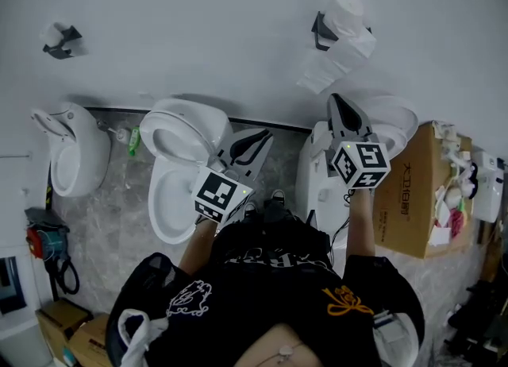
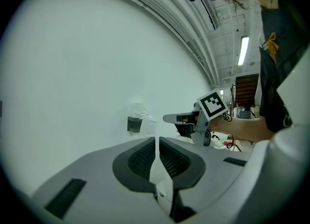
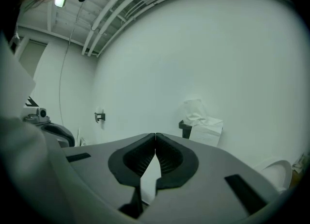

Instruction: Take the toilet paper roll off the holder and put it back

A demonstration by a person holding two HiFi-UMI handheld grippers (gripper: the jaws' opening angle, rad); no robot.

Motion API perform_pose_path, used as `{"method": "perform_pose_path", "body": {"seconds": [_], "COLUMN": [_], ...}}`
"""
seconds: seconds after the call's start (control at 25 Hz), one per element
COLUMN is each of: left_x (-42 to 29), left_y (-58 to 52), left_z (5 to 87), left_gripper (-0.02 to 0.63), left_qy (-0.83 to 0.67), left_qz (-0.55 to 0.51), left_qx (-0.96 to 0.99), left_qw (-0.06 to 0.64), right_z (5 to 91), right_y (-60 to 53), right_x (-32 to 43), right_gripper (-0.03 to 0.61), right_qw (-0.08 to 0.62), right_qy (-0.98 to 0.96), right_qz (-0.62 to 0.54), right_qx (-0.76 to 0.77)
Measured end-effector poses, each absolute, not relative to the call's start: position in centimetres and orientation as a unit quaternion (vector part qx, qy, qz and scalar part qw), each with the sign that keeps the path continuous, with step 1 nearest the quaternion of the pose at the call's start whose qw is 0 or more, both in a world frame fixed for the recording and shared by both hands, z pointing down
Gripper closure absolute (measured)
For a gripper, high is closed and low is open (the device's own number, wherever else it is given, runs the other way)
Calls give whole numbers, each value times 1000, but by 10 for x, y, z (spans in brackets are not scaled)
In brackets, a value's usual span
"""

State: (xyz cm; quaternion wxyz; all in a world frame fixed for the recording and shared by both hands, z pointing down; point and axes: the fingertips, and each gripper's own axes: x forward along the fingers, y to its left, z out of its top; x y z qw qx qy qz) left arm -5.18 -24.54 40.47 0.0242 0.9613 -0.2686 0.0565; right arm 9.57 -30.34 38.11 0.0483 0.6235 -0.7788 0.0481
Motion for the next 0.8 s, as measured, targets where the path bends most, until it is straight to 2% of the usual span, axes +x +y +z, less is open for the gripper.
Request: {"method": "perform_pose_path", "body": {"seconds": [0.36,0.72,0.8], "left_x": [-30,10,21], "left_y": [-275,-311,-317], "left_z": [401,392,392], "left_gripper": [575,575,575], "left_qy": [-282,-283,-280], "left_qz": [62,56,57], "left_qx": [957,957,958], "left_qw": [24,21,18], "right_z": [348,342,344], "right_y": [-369,-423,-434], "right_x": [135,167,171], "right_gripper": [534,375,318], "right_qw": [44,67,80], "right_qy": [-783,-789,-793], "right_qz": [9,-1,0], "right_qx": [621,611,604]}}
